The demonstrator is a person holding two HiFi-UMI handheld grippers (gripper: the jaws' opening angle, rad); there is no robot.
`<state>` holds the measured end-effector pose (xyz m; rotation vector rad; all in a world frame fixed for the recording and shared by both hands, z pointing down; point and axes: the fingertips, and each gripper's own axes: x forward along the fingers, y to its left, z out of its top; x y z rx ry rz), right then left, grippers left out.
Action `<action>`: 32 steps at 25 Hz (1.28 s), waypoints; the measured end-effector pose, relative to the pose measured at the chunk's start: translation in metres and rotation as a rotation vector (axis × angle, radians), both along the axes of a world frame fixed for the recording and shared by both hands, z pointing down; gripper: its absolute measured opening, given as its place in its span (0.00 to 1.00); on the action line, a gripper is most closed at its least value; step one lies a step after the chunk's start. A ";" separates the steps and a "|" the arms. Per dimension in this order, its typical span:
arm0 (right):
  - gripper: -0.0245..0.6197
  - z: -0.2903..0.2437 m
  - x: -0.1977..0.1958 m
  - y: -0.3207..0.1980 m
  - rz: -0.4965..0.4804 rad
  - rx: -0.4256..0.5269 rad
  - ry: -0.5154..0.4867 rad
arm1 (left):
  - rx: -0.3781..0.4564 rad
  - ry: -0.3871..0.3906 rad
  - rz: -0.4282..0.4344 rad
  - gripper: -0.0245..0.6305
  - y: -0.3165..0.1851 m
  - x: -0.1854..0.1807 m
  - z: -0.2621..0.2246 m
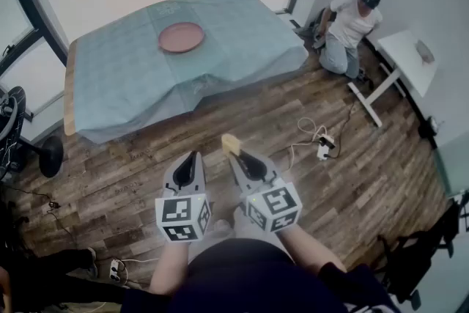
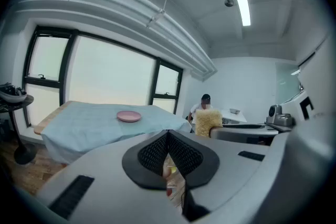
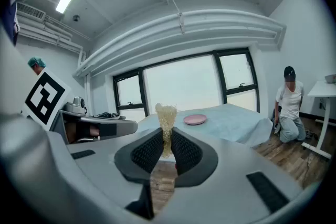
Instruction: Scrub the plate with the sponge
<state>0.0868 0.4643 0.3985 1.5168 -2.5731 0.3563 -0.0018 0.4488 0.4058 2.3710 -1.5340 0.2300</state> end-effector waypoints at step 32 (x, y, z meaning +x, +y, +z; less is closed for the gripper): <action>0.13 0.009 -0.022 -0.087 -0.070 -0.023 -0.054 | -0.048 -0.011 -0.079 0.06 -0.089 -0.023 0.027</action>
